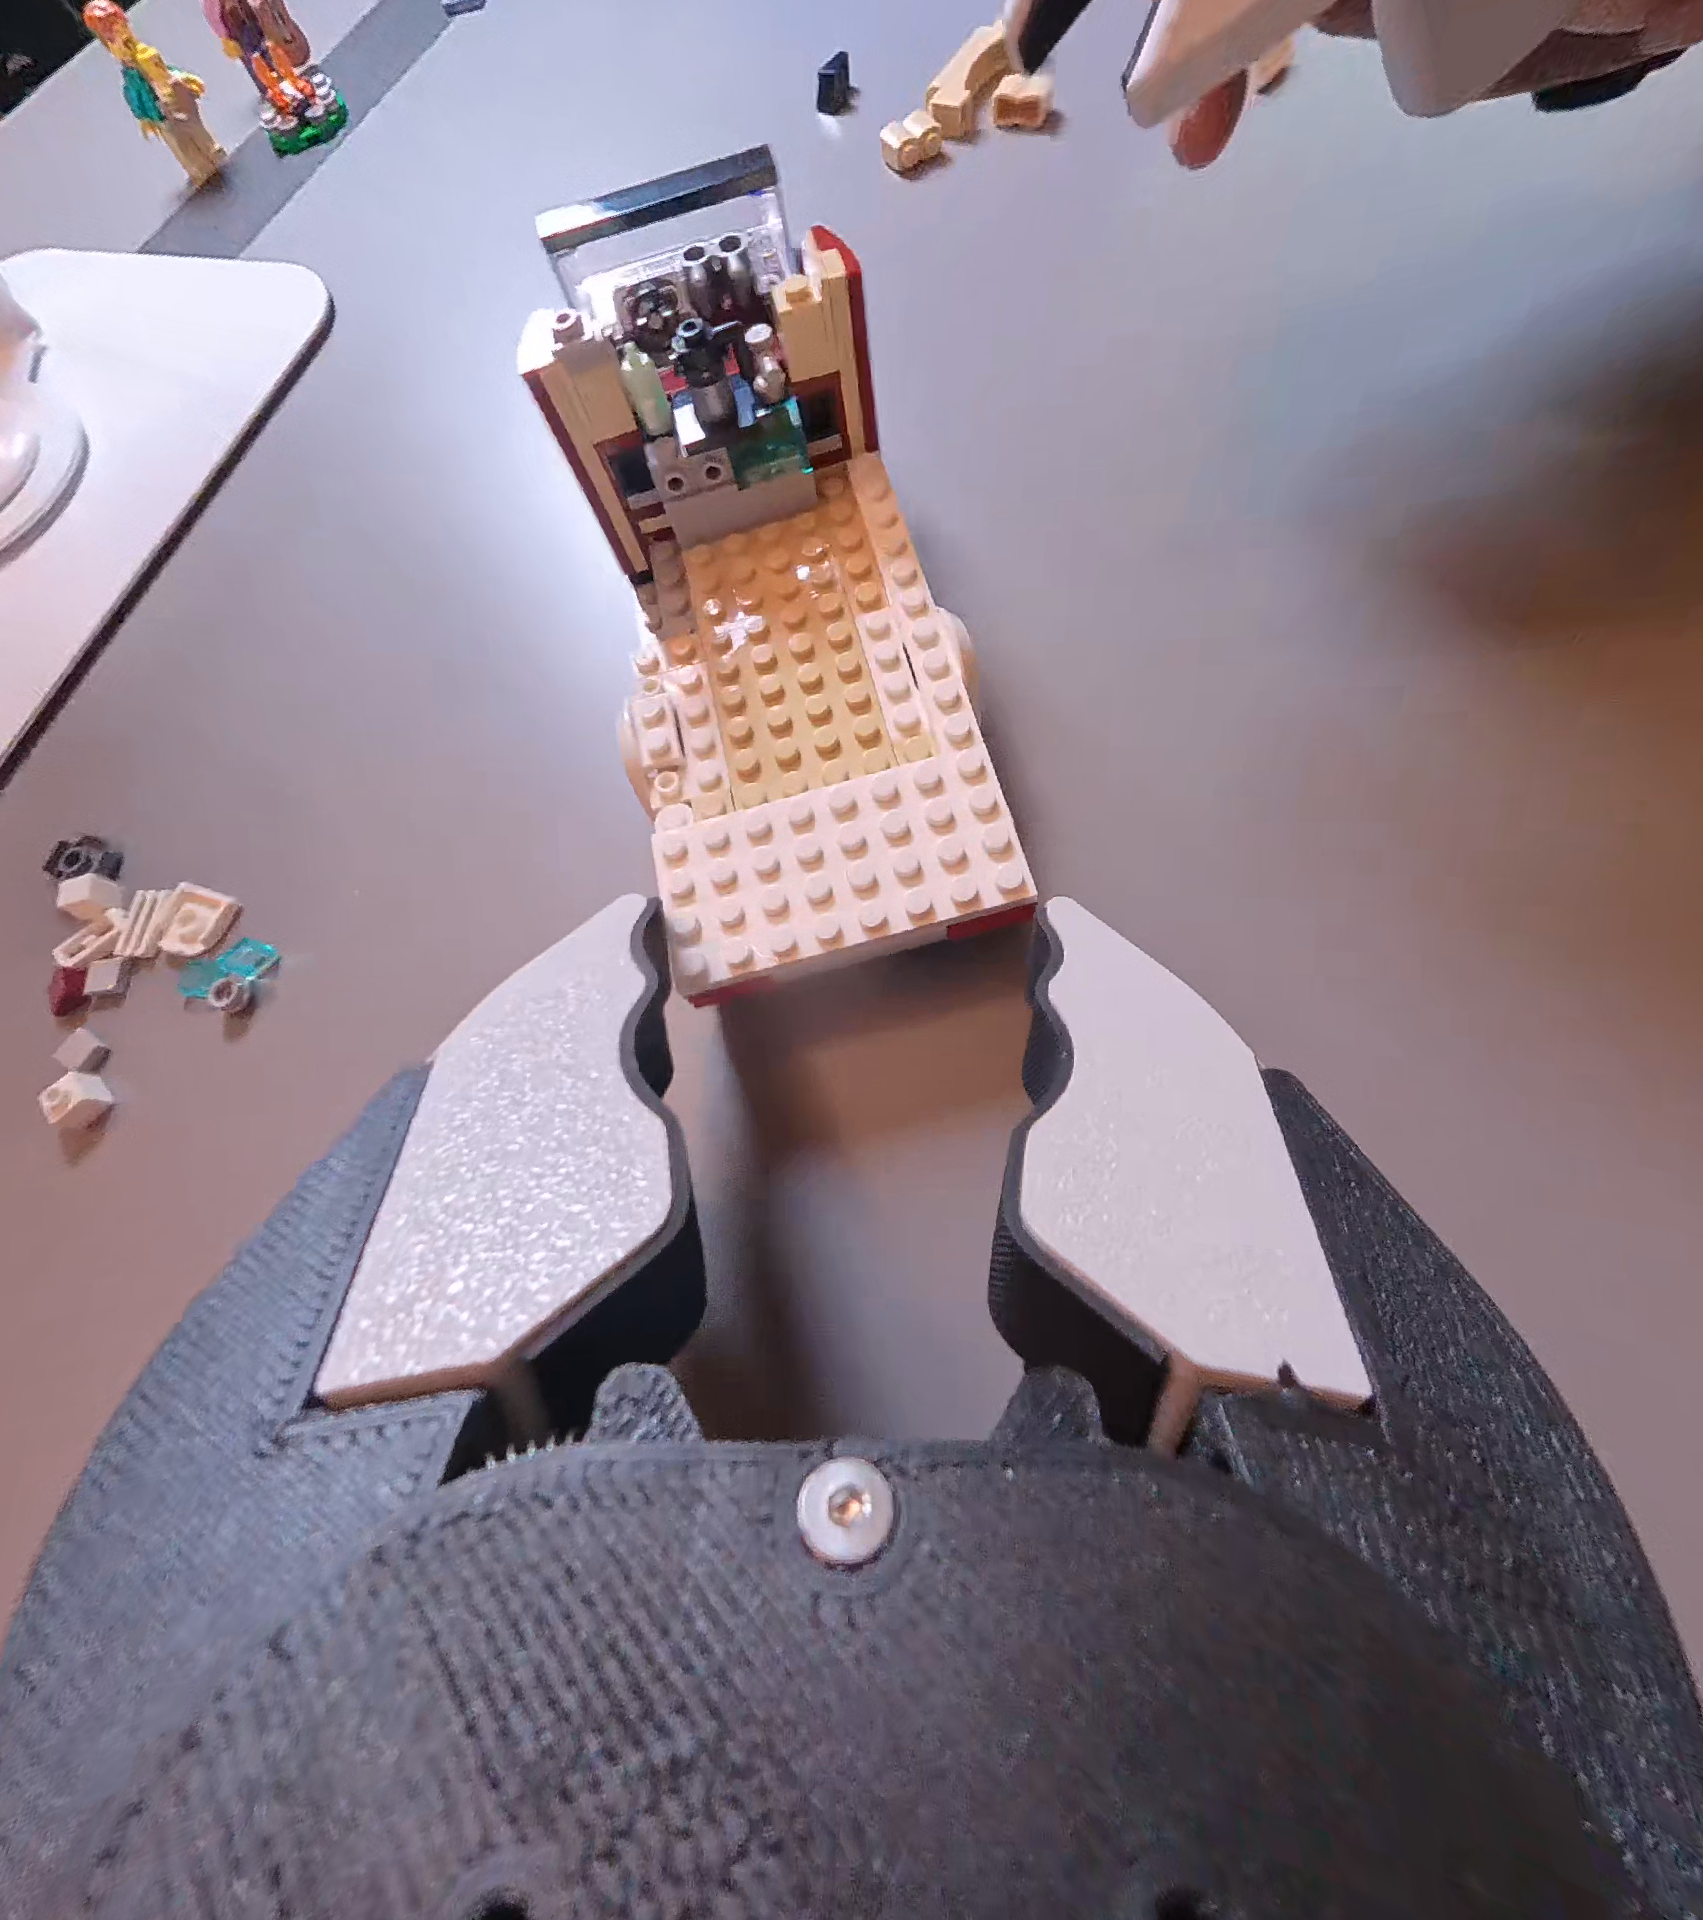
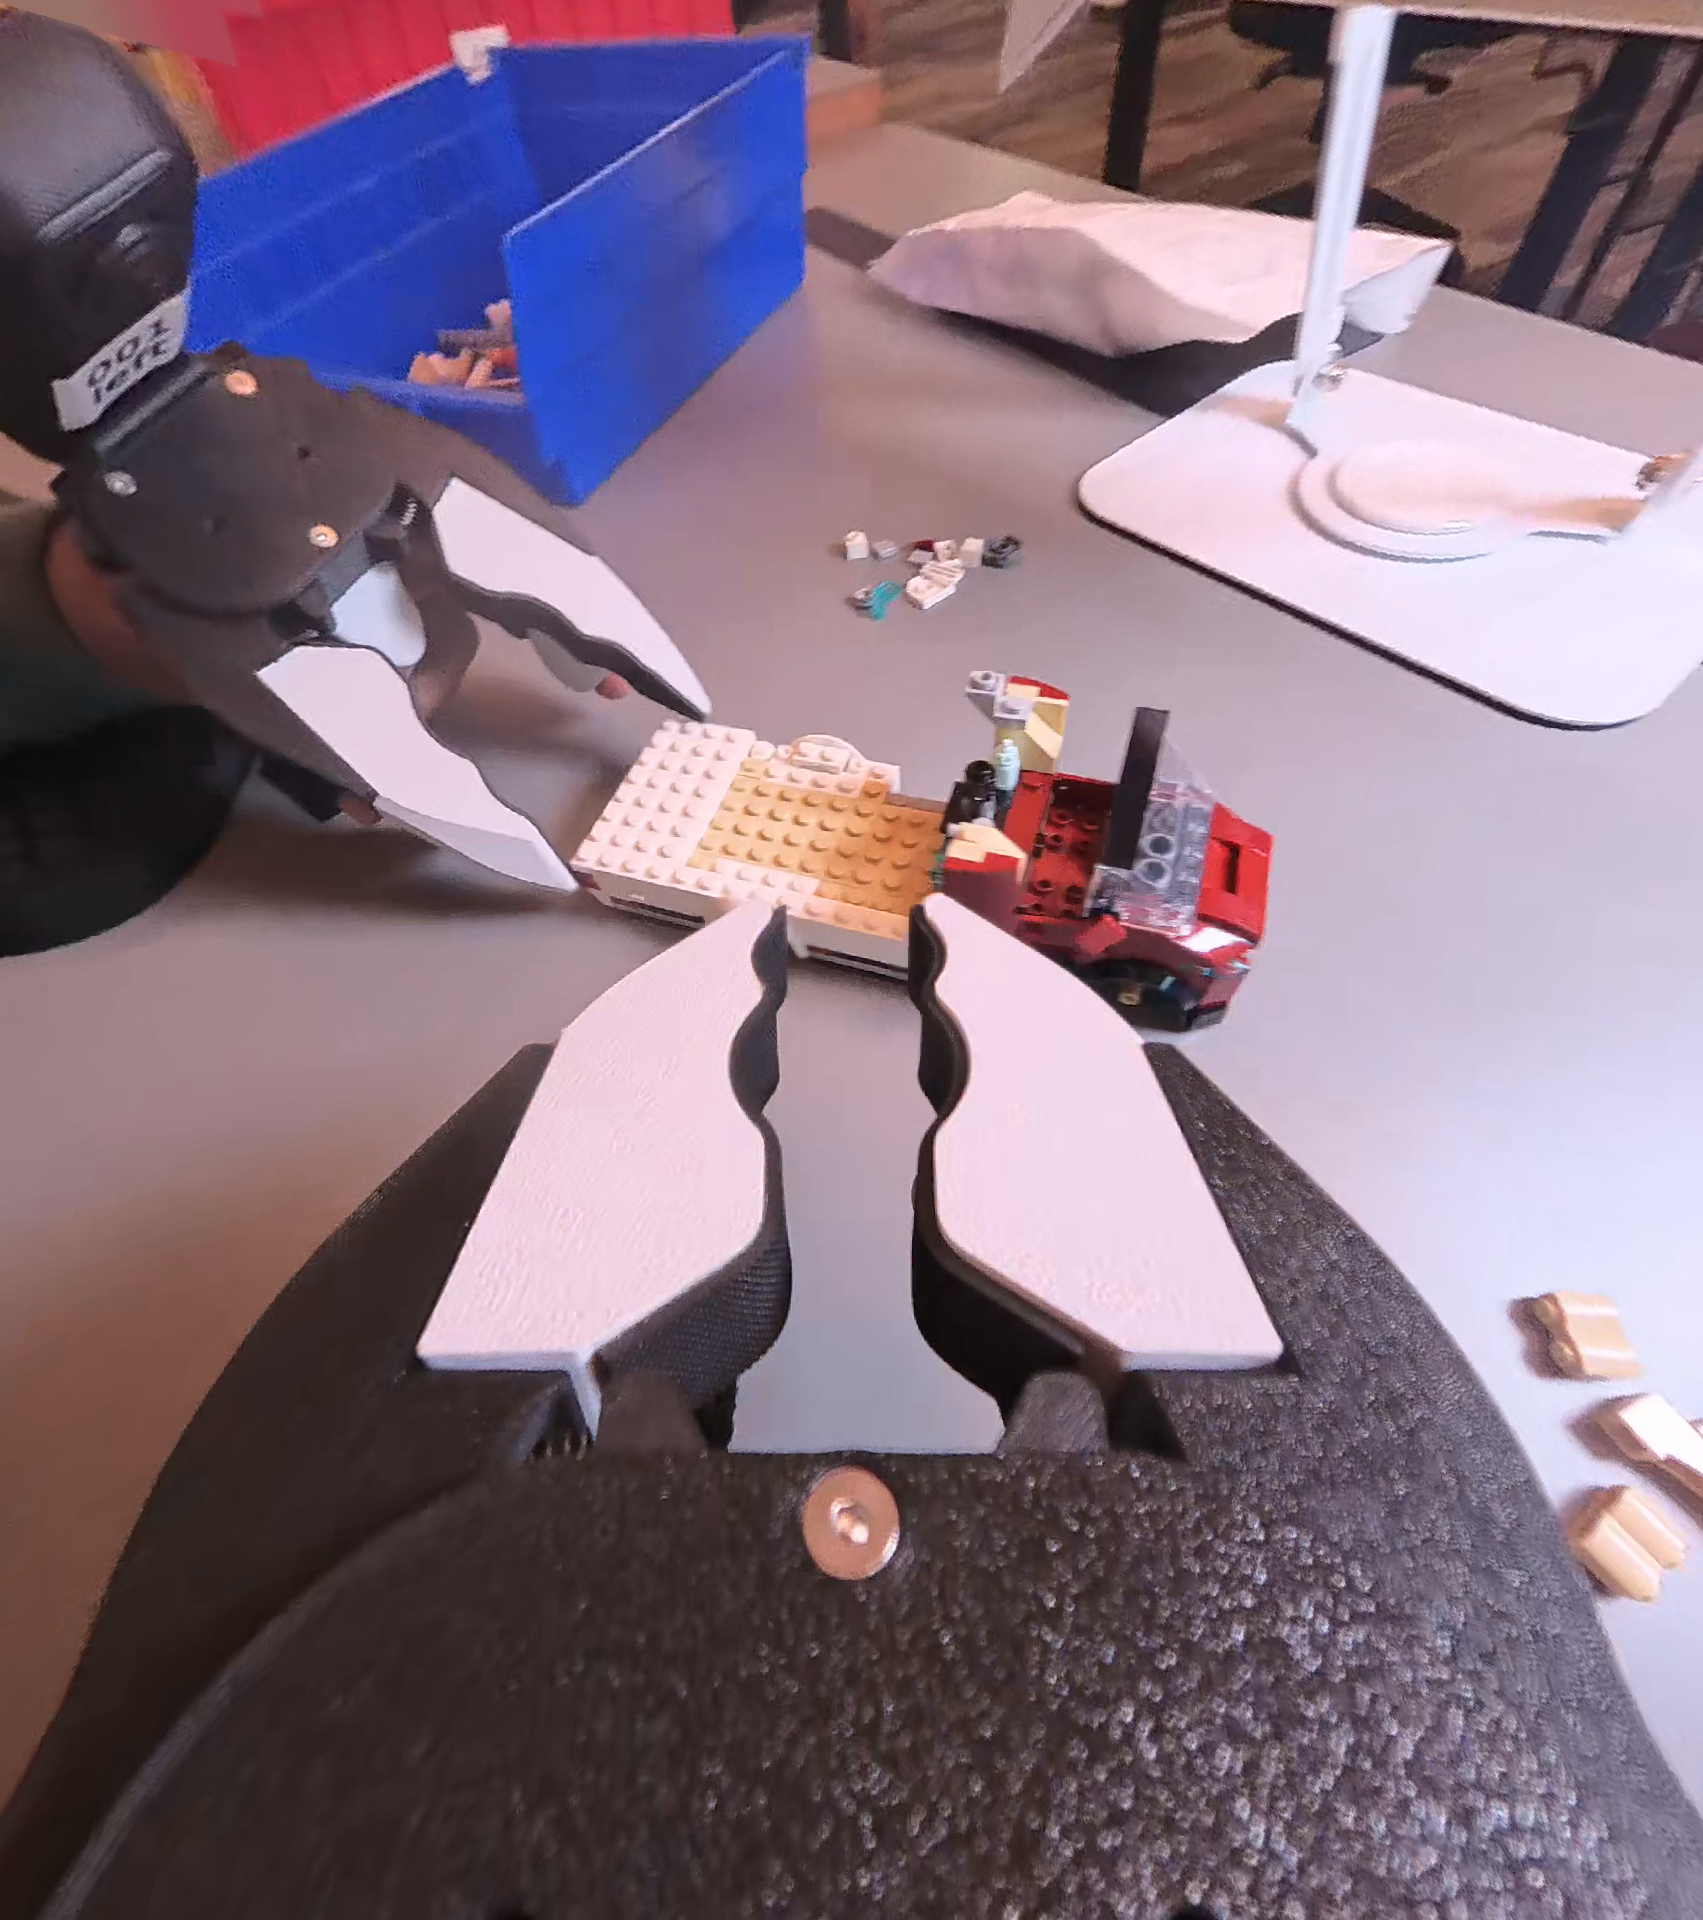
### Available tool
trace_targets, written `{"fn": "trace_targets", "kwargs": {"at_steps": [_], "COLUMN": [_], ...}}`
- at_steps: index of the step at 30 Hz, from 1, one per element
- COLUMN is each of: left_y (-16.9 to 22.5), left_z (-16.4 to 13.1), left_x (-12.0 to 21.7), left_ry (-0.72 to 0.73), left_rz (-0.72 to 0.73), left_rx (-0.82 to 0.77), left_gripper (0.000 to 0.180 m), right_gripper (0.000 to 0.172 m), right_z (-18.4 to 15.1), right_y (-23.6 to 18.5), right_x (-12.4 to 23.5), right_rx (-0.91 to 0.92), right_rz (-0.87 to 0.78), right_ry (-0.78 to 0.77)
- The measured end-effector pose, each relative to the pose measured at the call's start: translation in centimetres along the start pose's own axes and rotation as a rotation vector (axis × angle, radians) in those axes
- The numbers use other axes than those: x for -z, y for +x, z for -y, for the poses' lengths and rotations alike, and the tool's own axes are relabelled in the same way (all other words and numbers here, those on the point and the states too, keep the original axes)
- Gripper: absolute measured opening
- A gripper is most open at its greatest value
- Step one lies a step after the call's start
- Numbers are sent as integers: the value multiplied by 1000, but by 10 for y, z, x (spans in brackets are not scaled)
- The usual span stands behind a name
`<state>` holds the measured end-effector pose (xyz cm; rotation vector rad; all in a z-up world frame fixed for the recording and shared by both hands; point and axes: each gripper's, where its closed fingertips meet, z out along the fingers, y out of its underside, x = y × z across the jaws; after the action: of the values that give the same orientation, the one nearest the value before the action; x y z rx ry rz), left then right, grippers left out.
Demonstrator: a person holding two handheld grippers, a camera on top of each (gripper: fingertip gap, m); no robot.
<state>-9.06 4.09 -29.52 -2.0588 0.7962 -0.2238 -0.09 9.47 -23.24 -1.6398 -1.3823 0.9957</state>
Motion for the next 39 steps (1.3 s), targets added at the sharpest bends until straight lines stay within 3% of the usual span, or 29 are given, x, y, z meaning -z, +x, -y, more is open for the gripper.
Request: {"fn": "trace_targets", "kwargs": {"at_steps": [6, 12, 21, 26, 31, 35, 39], "left_y": [-21, -21, -23, -14, -12, -15, -19], "left_z": [-10, -9, -12, -9, -9, -5, 1], "left_x": [10, 6, 3, 2, 2, 8, 17], "left_ry": [1, 8, -29, 3, 2, 50, 100], "left_rz": [62, 53, 30, -80, -87, -85, -76], "left_rx": [46, 75, 5, -71, -72, -33, 1], "left_gripper": [62, 76, 67, 67, 67, 71, 71], "right_gripper": [22, 22, 22, 22, 22, 22, 22], "right_z": [8, 12, 20, 48, 72, 77, 75], "right_y": [22, 31, 34, 50, 78, 96, 103], "right_x": [10, 16, 20, 48, 94, 123, 127], "right_rx": [-50, -64, -26, -34, -54, -109, -177], "right_rz": [-82, -119, -170, -229, -335, -385, -360], "right_ry": [74, 107, 146, 274, 379, 446, 471]}}
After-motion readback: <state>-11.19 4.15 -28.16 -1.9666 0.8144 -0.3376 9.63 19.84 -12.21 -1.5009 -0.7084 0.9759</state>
